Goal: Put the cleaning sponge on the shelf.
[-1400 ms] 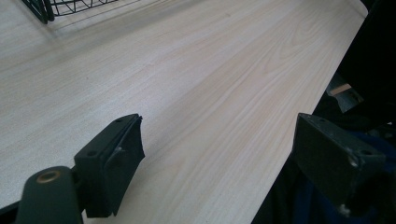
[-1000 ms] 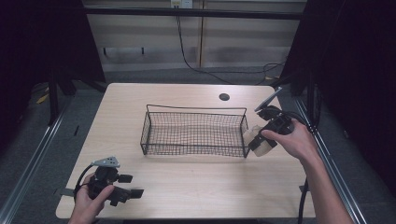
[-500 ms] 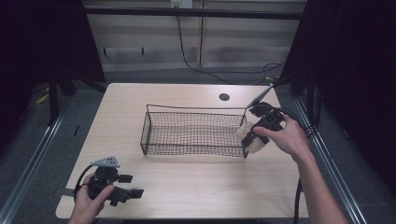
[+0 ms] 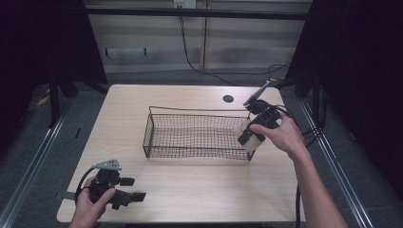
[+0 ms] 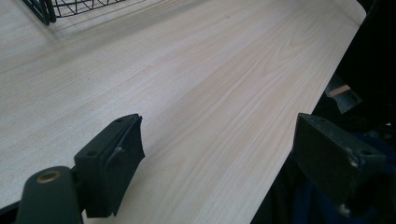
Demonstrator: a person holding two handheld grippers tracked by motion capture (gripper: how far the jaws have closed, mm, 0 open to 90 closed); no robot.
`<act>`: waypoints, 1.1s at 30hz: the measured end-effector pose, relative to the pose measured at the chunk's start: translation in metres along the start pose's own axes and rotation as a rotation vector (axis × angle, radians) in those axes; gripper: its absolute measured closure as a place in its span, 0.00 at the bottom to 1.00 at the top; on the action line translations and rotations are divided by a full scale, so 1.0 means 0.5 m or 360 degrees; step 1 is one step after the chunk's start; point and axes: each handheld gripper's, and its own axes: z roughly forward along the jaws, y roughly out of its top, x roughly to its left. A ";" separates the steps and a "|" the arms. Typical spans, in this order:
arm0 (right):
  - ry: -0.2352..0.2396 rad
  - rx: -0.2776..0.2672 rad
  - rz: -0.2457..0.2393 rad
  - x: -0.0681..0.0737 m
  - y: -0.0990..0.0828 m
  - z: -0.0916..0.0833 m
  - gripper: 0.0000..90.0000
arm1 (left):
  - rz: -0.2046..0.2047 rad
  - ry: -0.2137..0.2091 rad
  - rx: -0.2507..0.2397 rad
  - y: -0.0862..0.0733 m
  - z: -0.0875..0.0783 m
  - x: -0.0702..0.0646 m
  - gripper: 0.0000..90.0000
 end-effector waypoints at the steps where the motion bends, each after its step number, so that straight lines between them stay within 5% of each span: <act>1: -0.0001 0.0011 0.0003 0.000 0.003 0.003 0.30 | -0.0001 0.0003 -0.0001 0.000 0.000 -0.001 0.18; 19: 0.0025 -0.0028 0.0116 -0.002 0.046 0.035 0.30 | -0.0008 -0.0009 0.0005 0.000 -0.001 0.000 0.18; 33: -0.0009 -0.0040 0.0390 -0.017 0.071 0.079 0.30 | -0.0006 -0.0007 0.0004 0.001 -0.001 -0.001 0.18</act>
